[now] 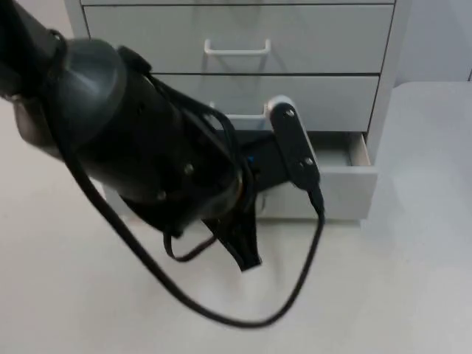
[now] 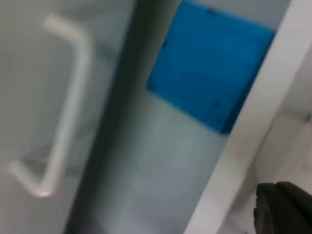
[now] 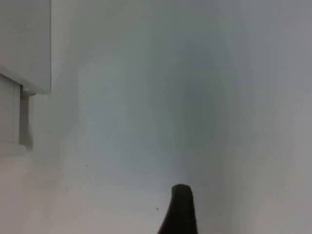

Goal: Open the drawer with the left hand, place the block into the drawer with the right hand, then close the drawer with the left hand.

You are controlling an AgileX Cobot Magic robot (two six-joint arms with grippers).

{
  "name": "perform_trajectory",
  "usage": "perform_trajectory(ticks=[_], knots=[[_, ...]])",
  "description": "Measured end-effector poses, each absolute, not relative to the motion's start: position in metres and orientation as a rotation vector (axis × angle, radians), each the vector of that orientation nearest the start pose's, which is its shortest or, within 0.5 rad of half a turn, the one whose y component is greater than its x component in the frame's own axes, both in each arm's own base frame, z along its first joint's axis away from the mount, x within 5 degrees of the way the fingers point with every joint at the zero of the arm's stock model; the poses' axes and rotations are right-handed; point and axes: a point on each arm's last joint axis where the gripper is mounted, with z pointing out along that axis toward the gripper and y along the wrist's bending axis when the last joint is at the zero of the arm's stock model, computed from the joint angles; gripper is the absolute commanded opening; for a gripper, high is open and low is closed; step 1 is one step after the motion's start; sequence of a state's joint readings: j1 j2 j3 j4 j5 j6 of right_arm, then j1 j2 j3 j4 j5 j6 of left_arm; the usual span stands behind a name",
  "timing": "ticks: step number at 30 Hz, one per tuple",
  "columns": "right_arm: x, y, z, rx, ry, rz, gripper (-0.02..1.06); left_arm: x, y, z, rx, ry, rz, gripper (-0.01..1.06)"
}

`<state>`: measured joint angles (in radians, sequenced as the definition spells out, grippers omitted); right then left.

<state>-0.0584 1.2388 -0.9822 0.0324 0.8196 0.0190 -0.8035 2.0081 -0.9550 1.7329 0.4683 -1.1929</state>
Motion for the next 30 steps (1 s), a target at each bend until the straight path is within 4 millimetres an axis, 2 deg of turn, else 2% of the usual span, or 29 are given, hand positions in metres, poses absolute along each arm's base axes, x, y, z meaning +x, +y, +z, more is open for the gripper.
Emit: perform_trajectory(ticks=[1,5,6,10,22,30], knots=[[0.245,-0.012,0.306,0.118,2.556,0.024,0.64,0.284,-0.236,0.106,1.340,1.969,0.450,0.00],[0.245,-0.012,0.306,0.118,2.556,0.024,0.64,0.313,-0.223,0.118,1.229,1.998,0.438,0.00],[0.245,-0.012,0.306,0.118,2.556,0.024,0.64,0.313,-0.223,0.118,1.229,1.998,0.438,0.00],[0.245,-0.012,0.306,0.118,2.556,0.024,0.64,0.341,-0.213,0.123,1.141,2.015,0.440,0.00],[0.245,-0.012,0.306,0.118,2.556,0.024,0.64,0.348,-0.213,0.114,1.114,2.032,0.469,0.00],[0.245,-0.012,0.306,0.118,2.556,0.024,0.64,0.342,-0.220,0.116,1.087,2.031,0.504,0.00]])
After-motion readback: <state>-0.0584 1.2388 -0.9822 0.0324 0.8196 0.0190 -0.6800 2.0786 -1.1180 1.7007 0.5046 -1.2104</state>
